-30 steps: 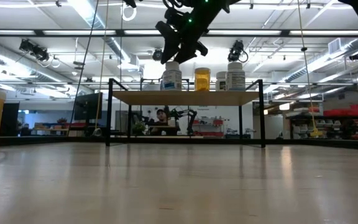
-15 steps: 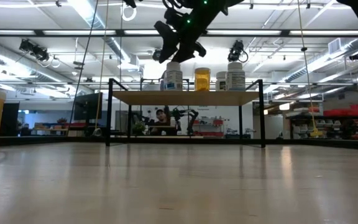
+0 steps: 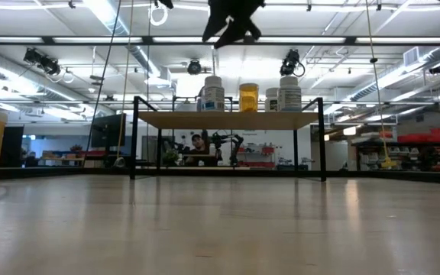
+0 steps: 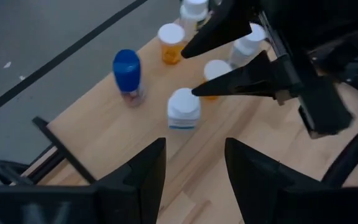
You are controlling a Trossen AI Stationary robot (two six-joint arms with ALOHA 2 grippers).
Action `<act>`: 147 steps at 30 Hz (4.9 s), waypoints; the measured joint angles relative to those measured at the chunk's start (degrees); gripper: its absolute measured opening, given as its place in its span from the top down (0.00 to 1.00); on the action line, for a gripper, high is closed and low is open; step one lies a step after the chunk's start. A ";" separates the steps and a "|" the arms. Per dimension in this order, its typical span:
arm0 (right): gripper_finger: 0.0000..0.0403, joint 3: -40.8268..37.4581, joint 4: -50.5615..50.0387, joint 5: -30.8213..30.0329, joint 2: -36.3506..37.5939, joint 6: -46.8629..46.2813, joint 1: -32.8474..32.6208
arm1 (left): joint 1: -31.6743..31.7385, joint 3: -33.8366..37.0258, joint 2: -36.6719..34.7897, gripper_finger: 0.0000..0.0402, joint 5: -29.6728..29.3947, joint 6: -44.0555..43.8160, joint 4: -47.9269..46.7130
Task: Pick and place medicine bottles onto shelf by color
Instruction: Put the white blue medicine bottle on the shelf, then put the orange medicine bottle onto the shelf
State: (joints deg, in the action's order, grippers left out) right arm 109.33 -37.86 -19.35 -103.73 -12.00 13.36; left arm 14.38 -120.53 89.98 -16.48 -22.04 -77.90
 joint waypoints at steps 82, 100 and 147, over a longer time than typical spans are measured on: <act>0.47 0.41 -52.16 -12.84 1.89 -49.43 -36.60 | 4.80 0.07 23.99 0.57 1.86 24.68 9.00; 0.47 0.41 -52.16 -14.72 1.89 -49.39 -35.99 | 4.39 0.19 20.43 0.57 2.25 22.53 9.38; 0.47 0.45 -48.25 -19.48 25.97 -21.84 -39.86 | -32.77 43.51 -17.53 0.42 18.98 -4.59 11.80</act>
State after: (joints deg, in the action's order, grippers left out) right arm 109.78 -86.11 -38.83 -77.76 -33.84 -26.50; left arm -18.39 -77.02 72.45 2.50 -26.63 -66.10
